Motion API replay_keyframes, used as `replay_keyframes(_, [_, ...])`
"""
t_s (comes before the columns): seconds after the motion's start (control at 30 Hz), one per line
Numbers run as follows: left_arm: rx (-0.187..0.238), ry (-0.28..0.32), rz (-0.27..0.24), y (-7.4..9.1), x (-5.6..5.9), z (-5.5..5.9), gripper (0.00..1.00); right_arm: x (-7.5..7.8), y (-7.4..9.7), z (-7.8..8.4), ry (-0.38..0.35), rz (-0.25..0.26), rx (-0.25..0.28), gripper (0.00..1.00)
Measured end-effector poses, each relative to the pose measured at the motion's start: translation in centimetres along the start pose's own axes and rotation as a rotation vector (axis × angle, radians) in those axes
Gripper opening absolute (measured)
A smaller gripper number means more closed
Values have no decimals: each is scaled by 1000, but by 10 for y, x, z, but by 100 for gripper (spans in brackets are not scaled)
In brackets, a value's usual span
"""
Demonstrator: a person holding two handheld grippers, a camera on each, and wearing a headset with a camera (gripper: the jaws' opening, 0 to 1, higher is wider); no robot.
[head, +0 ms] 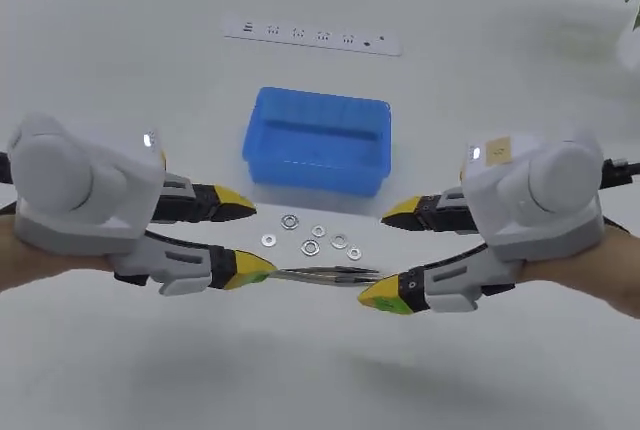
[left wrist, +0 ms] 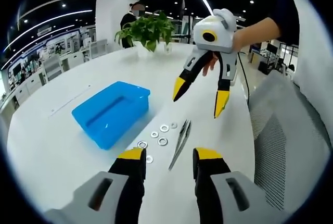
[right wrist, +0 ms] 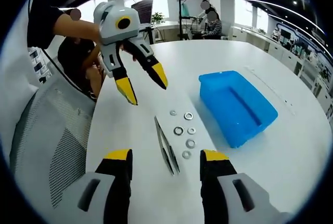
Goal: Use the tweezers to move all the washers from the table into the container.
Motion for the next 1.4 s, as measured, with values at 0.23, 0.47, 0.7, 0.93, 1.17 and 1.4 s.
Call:
replay_keyframes(0.23, [-9, 18, 29, -16, 4, 4, 38, -4, -13, -1, -1, -42, -10, 45])
replay_keyframes(0.47, [-59, 29, 26, -24, -2, 10, 34, -10, -26, 3, 16, -65, -38, 40])
replay_keyframes(0.7, [-115, 1, 58, -29, -1, 18, 31, -7, -39, 10, 94, -59, -111, 32])
replay_keyframes(0.93, [-186, -74, 101, -39, 1, 23, 30, -6, -49, 12, 151, -75, -162, 27])
replay_keyframes(1.17, [-220, -123, 131, -43, 5, 24, 30, -7, -48, 15, 156, -84, -178, 24])
replay_keyframes(1.4, [-242, -114, 129, -45, 4, 27, 28, -2, -49, 15, 143, -62, -190, 16])
Point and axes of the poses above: the centre of the closed fingertips' face, and the gripper's own axes: y roughly backward along the fingers, x roughly to its right, z roughly out of its underside, the point moved 3 cm from there along y, roughly backward along the fingers, and after that the axes turned 5 degrees about z, right-handed, at the moved point
